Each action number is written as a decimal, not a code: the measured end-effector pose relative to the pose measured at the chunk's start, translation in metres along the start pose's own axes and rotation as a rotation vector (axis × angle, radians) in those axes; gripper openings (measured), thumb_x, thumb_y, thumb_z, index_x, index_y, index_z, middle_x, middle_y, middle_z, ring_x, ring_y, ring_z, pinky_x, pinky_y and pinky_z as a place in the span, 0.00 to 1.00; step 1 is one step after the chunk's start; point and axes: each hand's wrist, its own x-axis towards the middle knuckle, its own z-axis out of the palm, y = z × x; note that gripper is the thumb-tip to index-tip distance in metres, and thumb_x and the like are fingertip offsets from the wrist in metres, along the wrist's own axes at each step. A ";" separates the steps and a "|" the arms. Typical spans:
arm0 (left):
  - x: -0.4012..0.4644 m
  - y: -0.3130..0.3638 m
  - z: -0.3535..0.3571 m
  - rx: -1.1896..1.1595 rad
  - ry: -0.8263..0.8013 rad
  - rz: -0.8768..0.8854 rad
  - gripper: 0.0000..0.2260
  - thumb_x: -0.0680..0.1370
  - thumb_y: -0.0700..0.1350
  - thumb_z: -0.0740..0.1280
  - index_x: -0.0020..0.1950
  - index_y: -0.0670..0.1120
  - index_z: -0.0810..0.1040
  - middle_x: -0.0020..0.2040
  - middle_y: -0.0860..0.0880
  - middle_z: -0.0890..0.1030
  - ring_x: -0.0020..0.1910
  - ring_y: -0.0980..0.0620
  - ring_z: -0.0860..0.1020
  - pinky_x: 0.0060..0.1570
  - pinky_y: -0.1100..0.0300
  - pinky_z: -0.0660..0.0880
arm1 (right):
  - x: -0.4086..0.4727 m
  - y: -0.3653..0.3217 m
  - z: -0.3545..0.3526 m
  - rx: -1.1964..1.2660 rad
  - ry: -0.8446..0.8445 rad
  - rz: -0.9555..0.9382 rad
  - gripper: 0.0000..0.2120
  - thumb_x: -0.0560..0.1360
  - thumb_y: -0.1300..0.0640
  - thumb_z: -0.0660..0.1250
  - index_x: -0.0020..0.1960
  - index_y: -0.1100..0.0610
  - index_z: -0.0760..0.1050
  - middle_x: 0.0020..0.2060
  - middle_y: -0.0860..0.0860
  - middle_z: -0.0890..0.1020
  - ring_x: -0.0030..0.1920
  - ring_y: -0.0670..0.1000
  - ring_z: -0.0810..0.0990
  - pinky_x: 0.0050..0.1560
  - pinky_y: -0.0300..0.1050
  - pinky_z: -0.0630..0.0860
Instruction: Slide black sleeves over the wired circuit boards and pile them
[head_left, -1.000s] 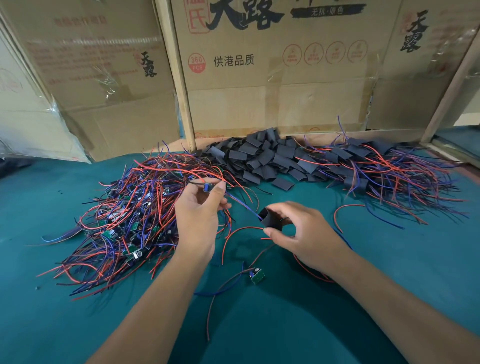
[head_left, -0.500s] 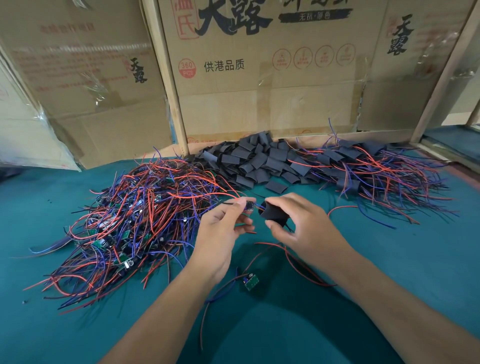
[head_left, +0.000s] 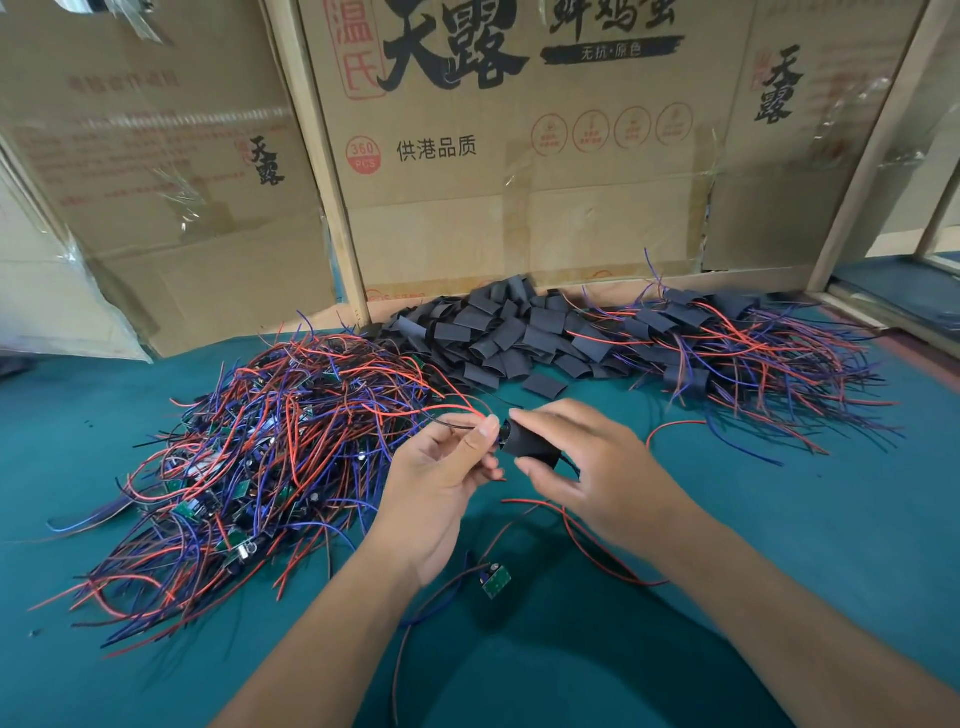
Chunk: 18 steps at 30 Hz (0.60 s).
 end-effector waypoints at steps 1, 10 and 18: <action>0.000 0.000 0.000 0.001 0.002 -0.015 0.08 0.71 0.44 0.73 0.44 0.42 0.79 0.36 0.48 0.76 0.33 0.53 0.74 0.39 0.62 0.77 | 0.000 0.000 0.000 -0.007 -0.001 -0.002 0.20 0.74 0.56 0.68 0.65 0.62 0.78 0.54 0.54 0.81 0.54 0.54 0.79 0.55 0.42 0.72; 0.000 0.006 -0.001 0.021 0.022 -0.106 0.06 0.70 0.44 0.73 0.41 0.42 0.79 0.36 0.45 0.78 0.32 0.52 0.75 0.36 0.62 0.77 | 0.000 0.003 0.001 -0.005 -0.014 -0.003 0.21 0.75 0.56 0.68 0.66 0.62 0.77 0.55 0.54 0.81 0.56 0.54 0.78 0.57 0.40 0.70; -0.001 0.007 -0.002 0.052 0.011 -0.220 0.09 0.69 0.43 0.73 0.45 0.43 0.76 0.33 0.48 0.73 0.31 0.54 0.71 0.33 0.63 0.73 | 0.000 0.004 0.002 0.004 -0.050 -0.039 0.21 0.76 0.57 0.71 0.68 0.60 0.76 0.57 0.53 0.80 0.57 0.49 0.76 0.57 0.35 0.68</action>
